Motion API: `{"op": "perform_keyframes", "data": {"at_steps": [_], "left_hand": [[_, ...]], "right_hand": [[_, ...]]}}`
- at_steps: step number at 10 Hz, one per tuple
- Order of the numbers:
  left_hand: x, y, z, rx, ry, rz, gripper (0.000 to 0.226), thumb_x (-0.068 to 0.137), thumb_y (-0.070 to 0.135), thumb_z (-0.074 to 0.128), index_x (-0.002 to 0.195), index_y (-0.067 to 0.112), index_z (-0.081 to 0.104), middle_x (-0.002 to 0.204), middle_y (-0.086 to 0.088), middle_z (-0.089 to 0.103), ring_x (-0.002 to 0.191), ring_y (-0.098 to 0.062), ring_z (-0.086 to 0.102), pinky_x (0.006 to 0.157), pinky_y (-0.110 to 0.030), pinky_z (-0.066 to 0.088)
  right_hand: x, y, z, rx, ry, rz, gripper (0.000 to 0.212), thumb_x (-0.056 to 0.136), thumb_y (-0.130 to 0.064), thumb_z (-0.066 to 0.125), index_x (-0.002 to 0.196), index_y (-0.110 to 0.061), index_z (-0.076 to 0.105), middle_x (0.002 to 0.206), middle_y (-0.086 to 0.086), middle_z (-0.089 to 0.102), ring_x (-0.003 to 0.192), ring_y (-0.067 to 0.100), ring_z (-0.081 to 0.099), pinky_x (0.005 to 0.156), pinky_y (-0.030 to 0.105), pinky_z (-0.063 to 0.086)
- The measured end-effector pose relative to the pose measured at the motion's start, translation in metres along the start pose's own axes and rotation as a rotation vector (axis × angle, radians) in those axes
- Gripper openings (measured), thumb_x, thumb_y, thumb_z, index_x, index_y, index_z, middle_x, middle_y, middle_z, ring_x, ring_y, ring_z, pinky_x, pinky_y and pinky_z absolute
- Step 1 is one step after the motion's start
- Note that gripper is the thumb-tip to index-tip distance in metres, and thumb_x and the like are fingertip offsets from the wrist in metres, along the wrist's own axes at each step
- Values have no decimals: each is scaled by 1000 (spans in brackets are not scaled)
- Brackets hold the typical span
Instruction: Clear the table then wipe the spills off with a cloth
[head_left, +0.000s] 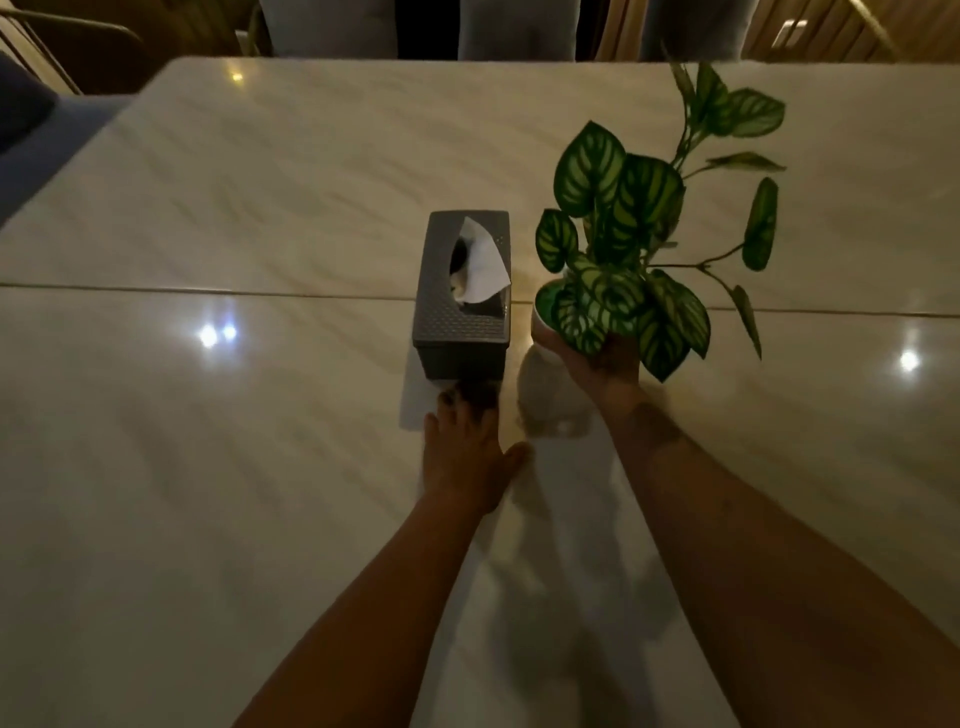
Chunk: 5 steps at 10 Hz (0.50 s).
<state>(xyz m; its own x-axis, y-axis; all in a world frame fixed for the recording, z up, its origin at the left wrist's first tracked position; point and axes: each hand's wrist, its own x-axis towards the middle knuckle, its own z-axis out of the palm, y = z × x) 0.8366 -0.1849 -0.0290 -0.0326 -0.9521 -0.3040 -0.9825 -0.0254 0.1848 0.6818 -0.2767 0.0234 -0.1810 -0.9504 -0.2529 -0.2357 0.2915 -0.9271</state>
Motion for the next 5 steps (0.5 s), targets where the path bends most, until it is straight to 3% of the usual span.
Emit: {"op": "perform_keyframes", "data": {"at_steps": [1, 2, 3, 4, 5], "left_hand": [[2, 1, 6, 18, -28, -23, 70, 101, 67, 27, 157, 24, 30, 168, -15, 7, 155, -40, -3, 126, -55, 5], [2, 1, 8, 24, -19, -15, 66, 101, 66, 28, 155, 28, 33, 168, -14, 9, 155, -39, -4, 126, -55, 6], [3, 0, 9, -20, -9, -12, 66, 100, 65, 34, 157, 31, 29, 169, -11, 6, 155, -38, -6, 126, -54, 5], [1, 1, 8, 3, -9, -21, 67, 100, 65, 33, 158, 30, 28, 169, -12, 8, 155, -39, -5, 126, -54, 6], [4, 2, 2, 4, -18, -24, 66, 100, 65, 35, 156, 30, 31, 168, -12, 10, 155, -39, -3, 126, -55, 8]], "right_hand": [[47, 13, 15, -105, -3, 14, 65, 96, -28, 64, 152, -15, 33, 155, 2, 37, 143, 22, 32, 77, -8, 33], [68, 21, 24, -218, -15, -103, 92, 72, -60, 80, 148, -27, 39, 149, -8, 44, 137, 14, 38, 105, 10, 30], [94, 44, 33, -273, 67, -39, 105, 52, -83, 72, 140, -31, 47, 139, -6, 54, 129, 17, 48, 108, 33, 43], [86, 38, 32, -263, 15, -40, 118, 49, -88, 70, 147, -32, 36, 144, -5, 48, 133, 19, 46, 101, 15, 43], [73, 24, 22, -347, 37, -90, 104, 62, -67, 80, 147, -25, 37, 144, 0, 48, 132, 24, 46, 106, 35, 44]]}}
